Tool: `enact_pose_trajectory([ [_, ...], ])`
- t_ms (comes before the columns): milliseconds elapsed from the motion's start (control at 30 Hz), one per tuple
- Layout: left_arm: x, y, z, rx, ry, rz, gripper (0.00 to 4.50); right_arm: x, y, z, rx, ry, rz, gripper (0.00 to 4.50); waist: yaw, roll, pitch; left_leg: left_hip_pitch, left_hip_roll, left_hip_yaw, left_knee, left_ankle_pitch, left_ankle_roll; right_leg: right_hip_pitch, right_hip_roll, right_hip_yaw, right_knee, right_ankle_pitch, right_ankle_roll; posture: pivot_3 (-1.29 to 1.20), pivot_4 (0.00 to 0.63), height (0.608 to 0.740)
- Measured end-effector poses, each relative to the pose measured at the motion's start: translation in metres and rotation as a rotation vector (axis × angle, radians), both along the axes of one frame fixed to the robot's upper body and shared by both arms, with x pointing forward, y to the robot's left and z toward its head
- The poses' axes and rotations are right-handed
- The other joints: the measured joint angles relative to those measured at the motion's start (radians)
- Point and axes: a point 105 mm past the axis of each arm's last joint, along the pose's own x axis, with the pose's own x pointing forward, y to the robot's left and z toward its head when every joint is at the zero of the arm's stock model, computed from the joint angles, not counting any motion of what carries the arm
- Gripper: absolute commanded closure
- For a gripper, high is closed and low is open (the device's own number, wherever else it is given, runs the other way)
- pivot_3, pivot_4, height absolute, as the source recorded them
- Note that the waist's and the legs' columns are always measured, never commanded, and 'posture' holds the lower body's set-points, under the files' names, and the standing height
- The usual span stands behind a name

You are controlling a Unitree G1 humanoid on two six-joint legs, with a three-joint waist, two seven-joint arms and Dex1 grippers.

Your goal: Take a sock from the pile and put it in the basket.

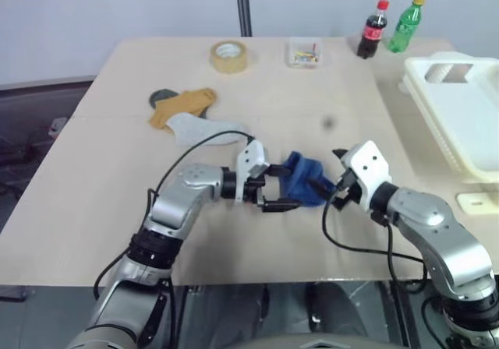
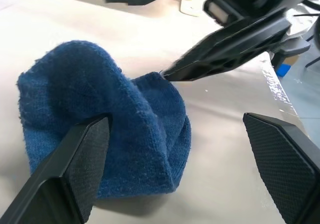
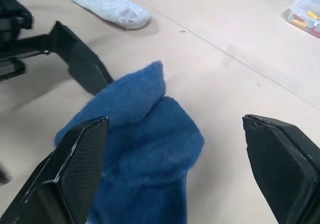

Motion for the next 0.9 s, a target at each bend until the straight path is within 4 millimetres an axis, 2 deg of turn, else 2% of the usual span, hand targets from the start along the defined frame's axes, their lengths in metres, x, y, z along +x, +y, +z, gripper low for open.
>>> enact_pose_trajectory([
  [300,-0.005,-0.019,0.001,-0.033,0.023,-0.078,0.0,0.0,-0.014,-0.009,-0.019,0.038,-0.086,0.05,0.001,0.0,0.0,0.0,0.0,0.0,0.0,0.0,0.0,0.0,0.0,0.0,0.0,0.0,0.0,0.0,0.15,0.74],
  [400,-0.006,-0.028,-0.014,0.013,0.066,-0.11,0.0,0.0,-0.009,-0.01,0.022,0.059,-0.088,0.05,0.0,0.0,0.0,0.0,0.0,0.0,0.0,0.0,0.0,0.0,0.001,0.0,0.0,0.0,0.0,0.0,0.15,0.74],
  [433,-0.005,-0.032,-0.027,0.041,0.105,-0.112,0.0,0.0,-0.006,-0.01,0.065,0.081,-0.089,0.05,-0.002,0.0,0.0,0.0,0.0,0.0,0.0,0.0,0.0,0.0,0.001,0.0,0.0,0.0,0.0,0.0,0.15,0.74],
  [567,0.0,-0.041,-0.031,0.043,0.107,-0.117,0.0,0.008,0.0,-0.008,0.138,0.107,-0.106,0.05,0.0,0.0,-0.001,0.002,0.0,0.0,0.001,0.0,0.0,0.003,0.001,-0.001,0.0,0.0,0.0,0.0,0.15,0.74],
  [600,-0.001,-0.043,-0.035,0.055,0.097,-0.133,0.0,0.016,0.004,-0.01,0.151,0.12,-0.114,0.05,0.0,0.0,-0.001,0.004,0.0,0.0,0.001,0.0,0.0,0.005,0.001,-0.001,0.0,0.0,0.0,0.0,0.15,0.74],
  [733,-0.002,-0.038,-0.033,0.03,0.1,-0.126,0.0,0.026,0.006,-0.024,0.157,0.18,-0.139,0.05,0.0,0.0,-0.002,0.006,0.0,-0.001,0.0,0.0,0.0,0.008,0.001,-0.001,0.0,0.0,0.0,0.0,0.15,0.74],
  [900,-0.007,-0.011,-0.031,0.041,0.096,-0.071,0.0,0.026,-0.002,-0.043,0.12,0.251,-0.145,0.05,-0.011,0.0,-0.001,0.007,0.001,0.001,-0.002,0.0,0.0,0.006,0.0,0.002,0.0,0.0,0.0,0.0,0.15,0.74],
])
